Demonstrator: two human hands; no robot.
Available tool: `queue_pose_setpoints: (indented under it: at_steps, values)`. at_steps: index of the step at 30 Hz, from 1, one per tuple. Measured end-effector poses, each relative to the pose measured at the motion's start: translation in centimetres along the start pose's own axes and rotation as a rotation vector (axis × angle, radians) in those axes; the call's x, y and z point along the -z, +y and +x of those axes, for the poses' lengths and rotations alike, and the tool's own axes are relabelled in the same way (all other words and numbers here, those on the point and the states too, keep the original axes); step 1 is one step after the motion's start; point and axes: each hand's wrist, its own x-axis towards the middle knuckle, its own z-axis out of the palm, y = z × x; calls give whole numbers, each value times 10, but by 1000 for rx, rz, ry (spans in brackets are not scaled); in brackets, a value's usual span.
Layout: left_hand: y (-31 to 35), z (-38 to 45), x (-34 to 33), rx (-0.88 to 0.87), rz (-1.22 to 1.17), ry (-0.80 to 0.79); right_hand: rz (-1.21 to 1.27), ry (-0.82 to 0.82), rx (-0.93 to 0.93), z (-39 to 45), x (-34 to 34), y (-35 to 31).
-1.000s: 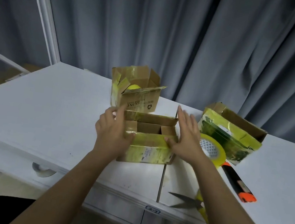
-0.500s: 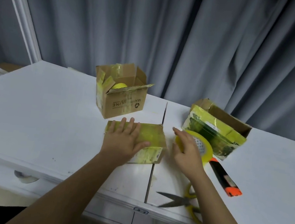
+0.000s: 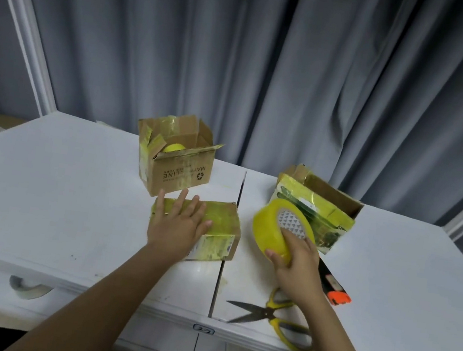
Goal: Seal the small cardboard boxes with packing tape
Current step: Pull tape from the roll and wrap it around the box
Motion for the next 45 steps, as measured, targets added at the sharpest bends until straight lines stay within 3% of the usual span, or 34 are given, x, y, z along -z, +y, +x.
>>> queue_pose_setpoints:
  at_steps: [3,5,7,9,15,21,27,31,36,38,43,45]
  values:
    - [15,-4,19,-13,29,127,93,34,48,-15,16,-14]
    - [30,-8,35,-105,-343,242,141,31,97,-21,23,-22]
    - [46,-17,56,-219,-842,236,169,35,135,-26,26,-31]
    - [56,-31,71,-251,-1102,226,186,21,100,-29,26,-39]
    - [60,-66,71,-234,-985,487,243,64,17,-41,24,-56]
    - [54,-78,80,-185,-993,523,284,59,13,-54,25,-69]
    - [55,-84,95,-220,-848,580,323,90,18,-51,32,-84]
    - [56,-83,106,-206,-694,522,247,120,134,-58,35,-81]
    - [65,-91,110,-305,-634,474,195,119,-45,-35,39,-73]
    - [63,-86,113,-244,-696,417,256,156,-142,-32,42,-69]
    - [69,-50,139,-211,-799,52,415,194,-237,-42,34,-61]
    - [77,-39,144,-276,-738,82,518,181,-260,-44,35,-56]
